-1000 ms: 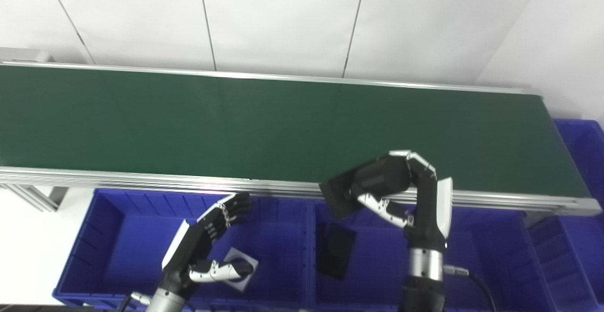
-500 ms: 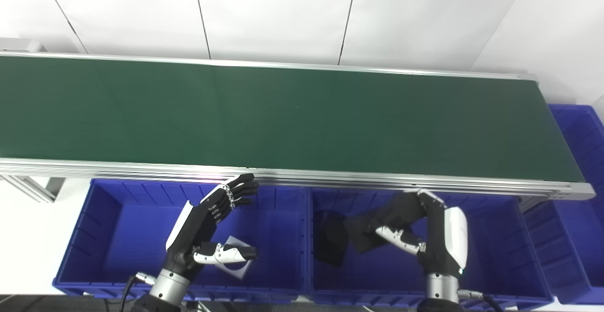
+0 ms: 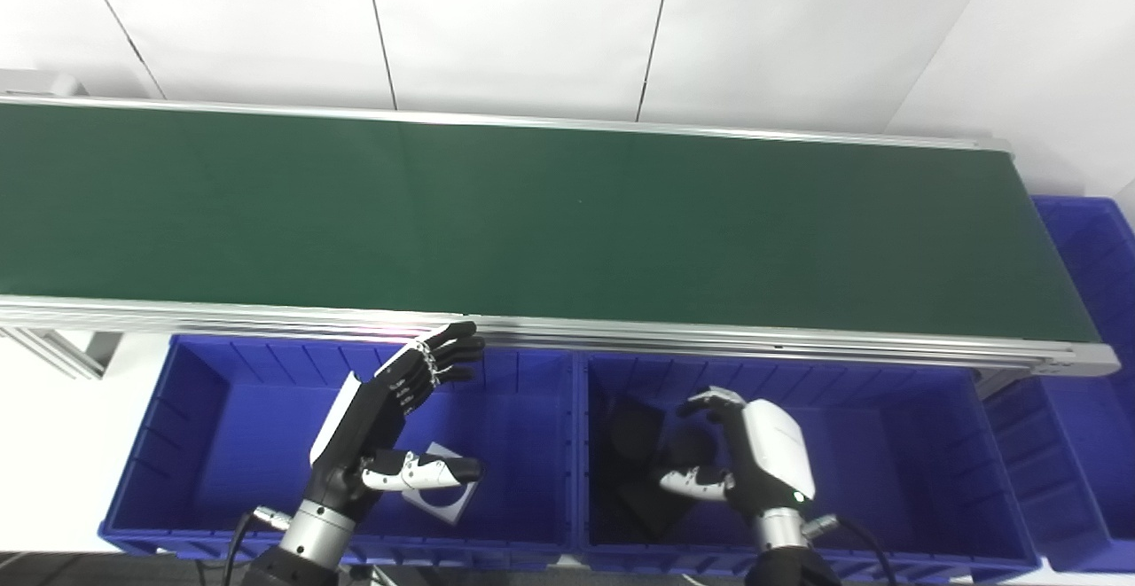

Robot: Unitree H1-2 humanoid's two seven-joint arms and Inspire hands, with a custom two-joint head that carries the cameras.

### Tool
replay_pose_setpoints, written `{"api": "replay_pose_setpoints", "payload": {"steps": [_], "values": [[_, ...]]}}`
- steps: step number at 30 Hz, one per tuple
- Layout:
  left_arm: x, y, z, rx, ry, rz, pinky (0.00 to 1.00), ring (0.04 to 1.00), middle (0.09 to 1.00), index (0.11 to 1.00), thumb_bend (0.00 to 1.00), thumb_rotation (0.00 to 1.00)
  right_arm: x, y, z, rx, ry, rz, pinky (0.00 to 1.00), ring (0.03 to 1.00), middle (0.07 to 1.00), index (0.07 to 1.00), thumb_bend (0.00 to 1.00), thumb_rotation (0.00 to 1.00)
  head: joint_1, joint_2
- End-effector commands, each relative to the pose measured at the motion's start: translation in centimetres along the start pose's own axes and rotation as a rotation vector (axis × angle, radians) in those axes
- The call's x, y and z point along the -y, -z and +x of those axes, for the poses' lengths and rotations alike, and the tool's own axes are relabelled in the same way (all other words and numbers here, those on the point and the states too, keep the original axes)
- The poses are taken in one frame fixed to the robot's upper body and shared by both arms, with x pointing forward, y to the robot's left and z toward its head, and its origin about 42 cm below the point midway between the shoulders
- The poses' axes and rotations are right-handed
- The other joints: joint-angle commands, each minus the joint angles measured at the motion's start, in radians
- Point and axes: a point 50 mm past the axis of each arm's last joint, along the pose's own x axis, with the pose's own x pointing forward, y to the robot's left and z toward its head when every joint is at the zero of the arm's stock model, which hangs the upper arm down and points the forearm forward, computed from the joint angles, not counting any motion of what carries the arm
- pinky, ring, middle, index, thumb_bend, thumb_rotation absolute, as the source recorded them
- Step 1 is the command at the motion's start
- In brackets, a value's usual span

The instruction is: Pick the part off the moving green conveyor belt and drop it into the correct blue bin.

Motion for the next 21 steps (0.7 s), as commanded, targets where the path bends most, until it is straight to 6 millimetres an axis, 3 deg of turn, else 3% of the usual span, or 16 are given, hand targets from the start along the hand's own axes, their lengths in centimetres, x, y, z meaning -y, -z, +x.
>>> {"api": "replay_pose_setpoints", "payload": {"steps": [1,6,11,14,19,21], "values": [[-0.3,-0.8,0.5,0.063,-0.010,0.007,0.75,0.803,0.807,0.814,0.96,0.31,0.9,-0.8,0.1,0.013,0.049,-0.027,1.00,0.995,0.974,0.909,0.71,0.44,0.000,0.000],[-0.5,-0.7,0.4,0.059,-0.008,0.008,0.76,0.807,0.810,0.817,0.96,0.32,0.9,-1.4,-1.1,0.105,0.223,0.062,0.98,0.992,0.977,0.891,0.74,0.41,-0.001,-0.004],[-0.4,-0.6,0.5,0.058,-0.002,0.005,0.77,0.813,0.817,0.819,0.97,0.32,1.6,-2.5,-2.8,0.215,0.375,0.280,0.84,0.943,0.986,0.931,0.73,0.41,-0.001,-0.012],[-0.3,-0.5,0.6,0.056,0.002,0.001,0.77,0.814,0.817,0.824,0.95,0.30,2.0,-3.1,-3.4,0.248,0.413,0.341,0.78,0.916,0.975,0.942,0.72,0.42,0.006,-0.022],[-0.2,-0.3,0.7,0.048,0.001,0.001,0.76,0.807,0.811,0.822,0.94,0.30,2.4,-3.4,-4.5,0.335,0.453,0.429,0.79,0.892,0.931,0.933,0.72,0.49,0.027,-0.034],[-0.1,-0.2,0.6,0.043,-0.001,0.004,0.76,0.807,0.811,0.821,0.95,0.31,2.4,-3.4,-4.7,0.387,0.428,0.526,0.78,0.873,0.905,0.913,0.72,0.47,0.033,-0.040]]}}
